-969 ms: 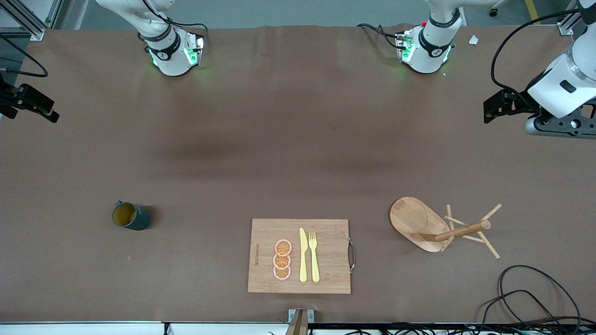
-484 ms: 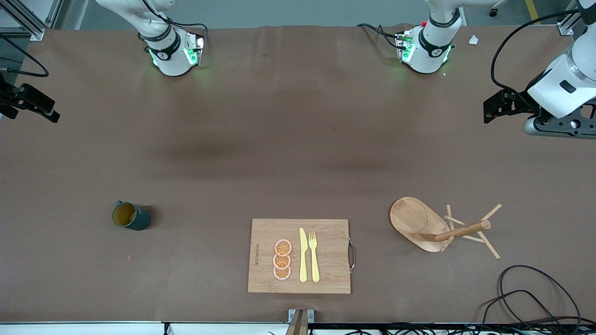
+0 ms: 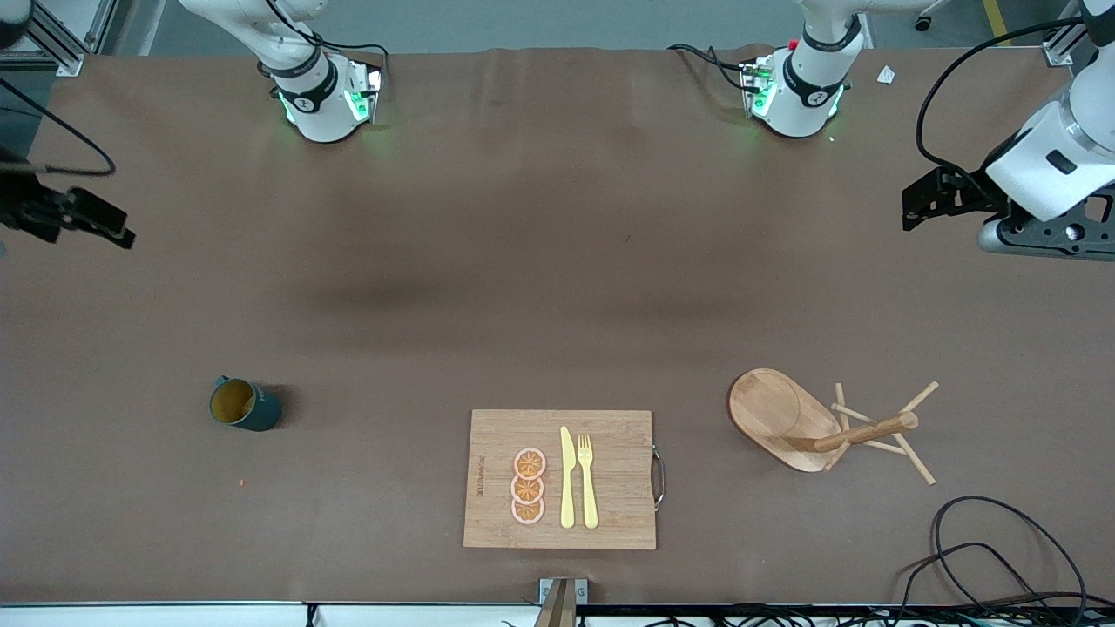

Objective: Pass cup and hang on rack
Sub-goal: 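Reach the right gripper down toward the teal mug, then grasp the teal mug rim with the right gripper, then carry the teal mug toward the table middle with the right gripper, then set the mug down, release, and withdraw the right gripper, then move the left gripper over the mug handle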

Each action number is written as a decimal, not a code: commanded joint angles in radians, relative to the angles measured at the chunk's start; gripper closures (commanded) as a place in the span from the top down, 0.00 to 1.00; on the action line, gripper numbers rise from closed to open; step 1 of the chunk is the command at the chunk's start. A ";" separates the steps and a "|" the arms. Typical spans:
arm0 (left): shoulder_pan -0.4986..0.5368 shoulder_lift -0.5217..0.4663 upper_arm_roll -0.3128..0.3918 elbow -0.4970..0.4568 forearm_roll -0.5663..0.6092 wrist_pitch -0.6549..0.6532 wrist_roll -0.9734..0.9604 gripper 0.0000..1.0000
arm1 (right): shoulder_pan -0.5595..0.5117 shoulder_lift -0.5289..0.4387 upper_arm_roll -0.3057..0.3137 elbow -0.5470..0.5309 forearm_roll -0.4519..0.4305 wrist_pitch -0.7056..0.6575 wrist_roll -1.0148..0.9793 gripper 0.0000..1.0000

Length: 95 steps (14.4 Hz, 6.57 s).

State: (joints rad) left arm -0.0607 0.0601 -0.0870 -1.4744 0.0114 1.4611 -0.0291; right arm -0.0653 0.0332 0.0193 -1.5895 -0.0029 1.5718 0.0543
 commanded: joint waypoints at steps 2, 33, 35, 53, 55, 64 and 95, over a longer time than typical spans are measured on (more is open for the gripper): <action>0.002 0.015 0.001 0.022 -0.011 -0.007 0.014 1.00 | 0.010 0.183 0.004 0.037 0.012 0.055 -0.004 1.00; 0.006 0.023 0.001 0.022 -0.037 -0.005 0.015 1.00 | 0.155 0.565 0.005 0.110 0.017 0.436 -0.019 0.00; 0.007 0.024 0.003 0.022 -0.037 -0.005 0.015 1.00 | 0.226 0.565 0.008 0.205 0.023 0.320 0.108 0.00; 0.004 0.023 0.001 0.022 -0.037 -0.005 0.015 1.00 | 0.946 0.899 0.007 0.562 0.038 0.600 0.920 0.01; 0.006 0.023 0.001 0.023 -0.037 -0.005 0.015 1.00 | 0.963 0.915 0.005 0.562 0.038 0.599 0.947 0.01; -0.002 0.024 0.001 0.032 -0.025 -0.005 0.006 1.00 | 0.975 0.935 -0.006 0.562 0.026 0.602 0.963 0.58; -0.752 0.312 -0.042 0.077 0.337 0.120 -1.563 1.00 | 0.010 0.025 -0.021 0.051 0.006 0.152 0.078 1.00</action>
State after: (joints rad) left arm -0.7707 0.2905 -0.1350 -1.4637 0.3002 1.5669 -1.5029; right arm -0.0434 0.1722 -0.0200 -1.4106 0.0134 1.7035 0.1415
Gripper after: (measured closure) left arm 0.000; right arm 0.000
